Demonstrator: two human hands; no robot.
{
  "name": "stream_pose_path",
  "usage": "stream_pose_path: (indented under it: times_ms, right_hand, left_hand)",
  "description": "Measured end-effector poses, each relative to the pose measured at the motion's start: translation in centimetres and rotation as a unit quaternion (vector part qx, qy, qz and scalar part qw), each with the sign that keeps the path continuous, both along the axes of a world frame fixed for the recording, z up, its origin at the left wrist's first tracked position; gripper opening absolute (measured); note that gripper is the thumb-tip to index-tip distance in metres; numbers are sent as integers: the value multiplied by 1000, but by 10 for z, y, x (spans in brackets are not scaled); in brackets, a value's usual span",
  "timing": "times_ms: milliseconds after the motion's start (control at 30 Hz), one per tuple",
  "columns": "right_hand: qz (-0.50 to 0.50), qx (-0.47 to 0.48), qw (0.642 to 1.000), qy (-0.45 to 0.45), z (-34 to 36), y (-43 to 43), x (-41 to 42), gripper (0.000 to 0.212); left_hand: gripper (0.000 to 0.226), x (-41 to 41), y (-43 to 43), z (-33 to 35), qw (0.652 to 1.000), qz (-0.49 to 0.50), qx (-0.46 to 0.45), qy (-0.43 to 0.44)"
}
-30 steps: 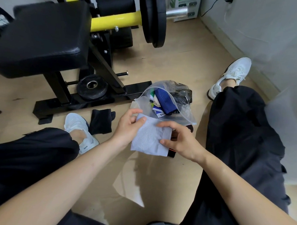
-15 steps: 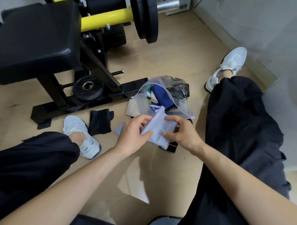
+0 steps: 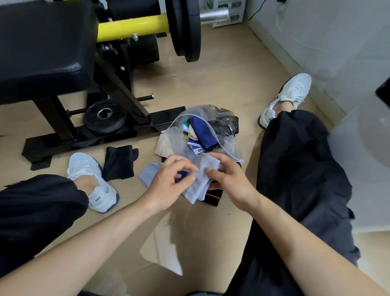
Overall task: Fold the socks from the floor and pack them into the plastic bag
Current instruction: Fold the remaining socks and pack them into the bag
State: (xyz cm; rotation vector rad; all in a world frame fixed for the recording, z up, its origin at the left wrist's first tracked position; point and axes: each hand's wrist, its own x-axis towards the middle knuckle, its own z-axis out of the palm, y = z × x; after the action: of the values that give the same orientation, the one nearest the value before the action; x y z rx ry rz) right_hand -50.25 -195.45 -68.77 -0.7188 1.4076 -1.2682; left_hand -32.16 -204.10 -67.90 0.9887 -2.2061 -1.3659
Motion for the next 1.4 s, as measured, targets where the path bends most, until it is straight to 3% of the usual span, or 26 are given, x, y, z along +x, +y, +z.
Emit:
stream_pose_path:
  times_ms: [133,233,333,400,500,633,667,800,900,1033,1200,1300,1400]
  right_hand:
    - [33,-8,999,-19,7,1,-1,38]
    - [-5,-12,1000,0,10,0,-1,37]
    - [-31,-24,983,181,5,-11,-14,32]
    - [-27,-44,928,370,-2,-22,-27,33]
    - [15,-40,810,585,-8,-41,-42,38]
    - [127,45,717,684,-11,-66,-61,49]
    - [135,47,718,681,-13,-71,-67,51]
    - [89,6,803,589,-13,-92,-92,59]
    - [58,-62,838,539,-7,-100,-105,65]
    - [39,-118,840,528,-7,-101,-114,66]
    - [28,-102,859,500,0,-103,-116,65]
    - [26,-107,866,487,1,-101,-115,66]
    - [36,-90,870,483,0,-98,-114,65]
  left_hand:
    - [41,1,-6,9,973,-51,224,23]
    - [44,-1,-7,8,973,-47,225,31]
    - [42,-5,-11,4,985,-10,175,7]
    - [44,-9,-15,1,989,10,148,-9]
    - [47,-17,-25,-1,992,36,122,-26]
    - [45,-38,-36,-10,991,90,89,-53]
    - [45,-44,-36,-12,989,106,80,-61]
    - [49,-73,-45,-28,987,128,59,-78]
    - [52,-97,-54,-43,984,141,72,-76]
    - [56,-135,-77,-69,982,156,81,-69]
    - [60,-180,-109,-102,984,137,-25,-108]
    - [70,-192,-129,-122,970,111,-69,-204]
    - [78,-186,-141,-136,906,73,-139,-392]
